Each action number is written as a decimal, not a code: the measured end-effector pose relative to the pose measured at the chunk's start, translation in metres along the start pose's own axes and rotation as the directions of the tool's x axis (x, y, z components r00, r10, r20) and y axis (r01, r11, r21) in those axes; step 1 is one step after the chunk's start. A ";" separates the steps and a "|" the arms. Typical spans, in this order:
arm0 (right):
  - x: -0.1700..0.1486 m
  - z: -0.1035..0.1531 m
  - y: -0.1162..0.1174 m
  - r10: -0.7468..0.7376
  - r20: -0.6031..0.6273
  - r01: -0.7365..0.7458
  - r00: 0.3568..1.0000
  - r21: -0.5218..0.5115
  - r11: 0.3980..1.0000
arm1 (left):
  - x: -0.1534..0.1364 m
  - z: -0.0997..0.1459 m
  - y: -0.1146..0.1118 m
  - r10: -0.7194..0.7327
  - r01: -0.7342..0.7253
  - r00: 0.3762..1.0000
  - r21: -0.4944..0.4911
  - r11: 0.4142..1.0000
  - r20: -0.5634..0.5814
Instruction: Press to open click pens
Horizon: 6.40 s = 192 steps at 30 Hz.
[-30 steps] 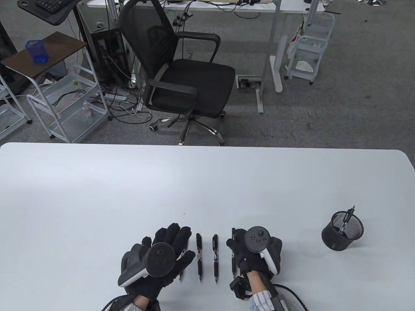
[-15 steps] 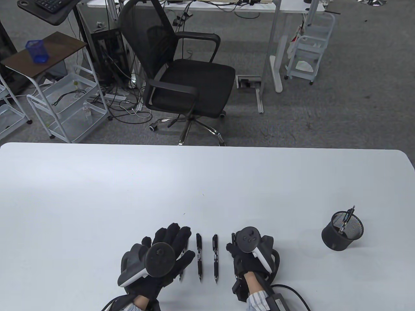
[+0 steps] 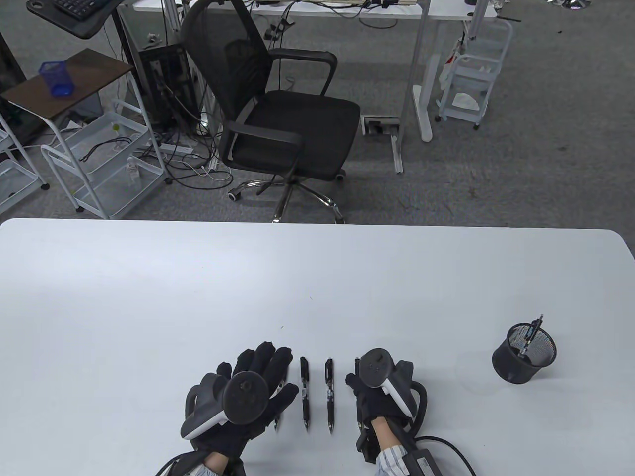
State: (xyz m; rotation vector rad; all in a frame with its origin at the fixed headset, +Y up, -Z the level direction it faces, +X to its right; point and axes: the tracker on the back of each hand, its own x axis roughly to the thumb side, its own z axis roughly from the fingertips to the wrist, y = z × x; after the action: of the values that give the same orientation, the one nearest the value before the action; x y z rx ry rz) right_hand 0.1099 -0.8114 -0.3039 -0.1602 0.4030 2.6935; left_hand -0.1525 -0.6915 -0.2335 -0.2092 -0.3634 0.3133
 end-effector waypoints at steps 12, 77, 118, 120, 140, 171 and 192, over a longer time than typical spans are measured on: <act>-0.020 0.000 -0.010 -0.181 -0.056 0.180 0.982 -0.009 0.984 | 0.001 -0.001 -0.001 -0.004 0.004 1.000 -0.005 1.000 0.001; -0.200 -0.036 -0.193 -0.321 -0.563 -0.052 0.761 -0.547 0.836 | -0.018 -0.008 0.000 0.020 -0.020 0.997 -0.004 1.000 -0.070; 0.000 0.109 -0.233 -0.209 0.223 0.306 0.952 -0.689 0.657 | -0.005 0.002 0.001 0.068 -0.068 0.997 0.007 0.998 0.031; 0.009 0.112 -0.222 -0.303 0.335 0.450 0.892 -0.605 0.657 | -0.005 0.002 0.002 0.066 -0.066 0.997 0.011 0.998 0.032; 0.027 0.080 -0.121 -0.699 0.425 0.803 0.576 -0.131 0.582 | -0.005 0.004 0.004 0.053 -0.054 0.998 0.027 0.998 0.017; 0.014 0.050 -0.081 -0.977 0.203 0.921 -0.058 0.390 0.027 | 0.002 0.000 -0.003 -0.011 0.011 1.000 0.009 1.000 -0.005; 0.027 0.048 -0.044 -0.934 -0.083 0.796 -0.347 0.501 -0.340 | 0.004 0.000 -0.003 -0.020 0.020 1.000 0.003 1.000 -0.008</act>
State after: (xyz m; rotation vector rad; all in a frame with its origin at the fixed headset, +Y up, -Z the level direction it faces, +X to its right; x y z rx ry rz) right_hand 0.1014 -0.7482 -0.2739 0.1536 0.3467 0.7080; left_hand -0.1483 -0.6931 -0.2318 -0.2036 -0.3568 0.2930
